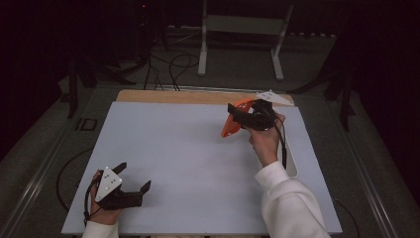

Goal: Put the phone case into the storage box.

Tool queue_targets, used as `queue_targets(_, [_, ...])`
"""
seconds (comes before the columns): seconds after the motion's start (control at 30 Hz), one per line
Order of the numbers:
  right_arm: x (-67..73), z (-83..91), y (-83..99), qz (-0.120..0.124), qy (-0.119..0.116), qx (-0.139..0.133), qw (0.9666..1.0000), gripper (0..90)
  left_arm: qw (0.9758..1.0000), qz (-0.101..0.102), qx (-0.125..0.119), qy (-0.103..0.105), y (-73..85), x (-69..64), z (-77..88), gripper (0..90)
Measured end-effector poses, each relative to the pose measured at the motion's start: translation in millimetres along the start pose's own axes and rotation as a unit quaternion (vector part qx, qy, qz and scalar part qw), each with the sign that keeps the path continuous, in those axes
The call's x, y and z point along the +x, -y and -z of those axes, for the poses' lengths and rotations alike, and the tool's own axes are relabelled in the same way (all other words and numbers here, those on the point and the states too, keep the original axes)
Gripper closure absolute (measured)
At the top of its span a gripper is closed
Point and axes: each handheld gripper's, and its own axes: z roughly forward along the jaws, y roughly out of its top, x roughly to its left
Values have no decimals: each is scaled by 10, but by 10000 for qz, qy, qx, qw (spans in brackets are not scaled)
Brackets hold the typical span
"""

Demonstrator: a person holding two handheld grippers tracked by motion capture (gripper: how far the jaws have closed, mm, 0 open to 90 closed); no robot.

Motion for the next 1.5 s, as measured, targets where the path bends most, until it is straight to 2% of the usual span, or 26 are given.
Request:
queue_targets(0.7, [-111, -27, -83, -26, 125, -22, 9999, 165, 10000, 35, -28, 21, -4, 10, 8, 5])
queue_targets(1.5, [-299, 42, -189, -120, 474, -205, 9986, 166, 10000, 33, -13, -11, -9, 4, 10, 4])
